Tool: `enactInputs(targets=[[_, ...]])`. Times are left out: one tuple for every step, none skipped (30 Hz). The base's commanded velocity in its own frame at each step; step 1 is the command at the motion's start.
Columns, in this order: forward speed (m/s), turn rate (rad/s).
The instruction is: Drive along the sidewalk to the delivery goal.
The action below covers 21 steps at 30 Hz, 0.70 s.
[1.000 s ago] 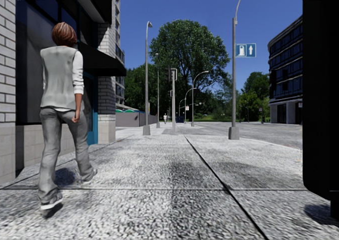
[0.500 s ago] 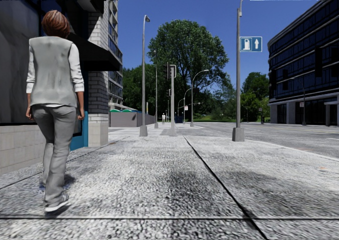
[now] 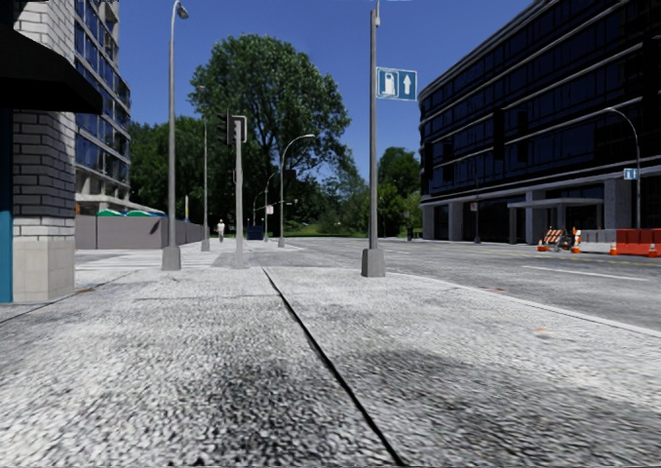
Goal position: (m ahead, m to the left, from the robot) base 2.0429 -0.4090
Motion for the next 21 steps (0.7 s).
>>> enactInputs(targets=[[1.18,-0.65],[1.18,-0.65],[1.18,-0.65],[1.18,-0.65],[1.18,-0.65],[1.18,-0.65],[1.18,-0.65],[1.18,-0.65],[1.18,-0.65],[1.18,-0.65],[1.18,-0.65],[1.18,-0.68],[1.18,-0.7],[1.18,-0.7],[1.18,-0.71],[1.18,-0.71],[1.18,-0.71],[1.18,-0.71],[1.18,-0.71],[1.18,-0.71],[1.18,-0.71]])
